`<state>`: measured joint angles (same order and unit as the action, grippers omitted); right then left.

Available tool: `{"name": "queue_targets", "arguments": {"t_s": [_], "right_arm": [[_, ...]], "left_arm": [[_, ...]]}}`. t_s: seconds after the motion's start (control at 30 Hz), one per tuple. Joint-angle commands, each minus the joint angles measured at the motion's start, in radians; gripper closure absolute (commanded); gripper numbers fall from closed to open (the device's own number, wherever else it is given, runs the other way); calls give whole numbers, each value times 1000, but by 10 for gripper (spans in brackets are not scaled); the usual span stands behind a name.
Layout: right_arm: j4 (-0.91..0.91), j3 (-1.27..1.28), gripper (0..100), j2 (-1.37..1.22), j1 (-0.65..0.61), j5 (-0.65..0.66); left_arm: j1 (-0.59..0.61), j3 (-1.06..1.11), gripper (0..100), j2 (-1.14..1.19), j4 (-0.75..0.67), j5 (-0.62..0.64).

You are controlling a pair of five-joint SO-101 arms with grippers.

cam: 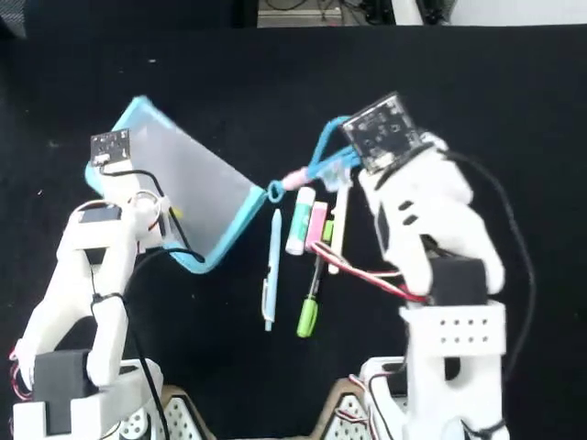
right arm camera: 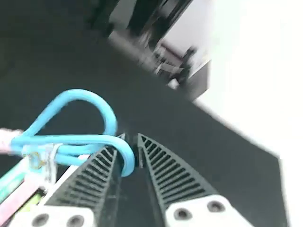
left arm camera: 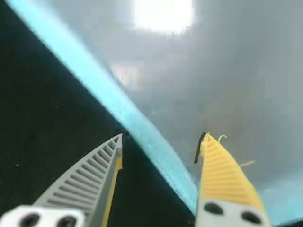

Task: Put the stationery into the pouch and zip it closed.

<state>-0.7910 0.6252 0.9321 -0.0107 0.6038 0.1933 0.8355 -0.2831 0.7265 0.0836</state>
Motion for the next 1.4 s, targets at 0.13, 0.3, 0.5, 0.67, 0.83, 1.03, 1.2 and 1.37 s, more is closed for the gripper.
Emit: {"name": "queue_targets", "arguments": {"t_s": [0.13, 0.3, 0.5, 0.67, 0.83, 1.03, 1.2, 1.37], "right_arm": [[6, -239, 988, 41, 35, -34], [2, -367, 988, 41, 35, -101], [-5, -426, 988, 41, -61, -101], [-249, -417, 988, 54, -107, -101], [-473, -185, 988, 53, 60, -95], [-236, 259, 988, -1, 373, -12], [-130, 420, 972, -22, 540, 106], [-368, 360, 754, -22, 519, 230]], "left_arm": [[27, -148, 745, -61, 141, 3], [-16, -308, 743, -232, 299, 6], [-87, -401, 743, -322, 379, 3], [-82, -294, 743, -276, 354, -23], [-90, -114, 743, -238, 213, -94], [-119, 71, 743, -164, -14, -98], [-186, 111, 745, -95, -71, -48], [-185, 102, 746, -89, -69, -46]]}}
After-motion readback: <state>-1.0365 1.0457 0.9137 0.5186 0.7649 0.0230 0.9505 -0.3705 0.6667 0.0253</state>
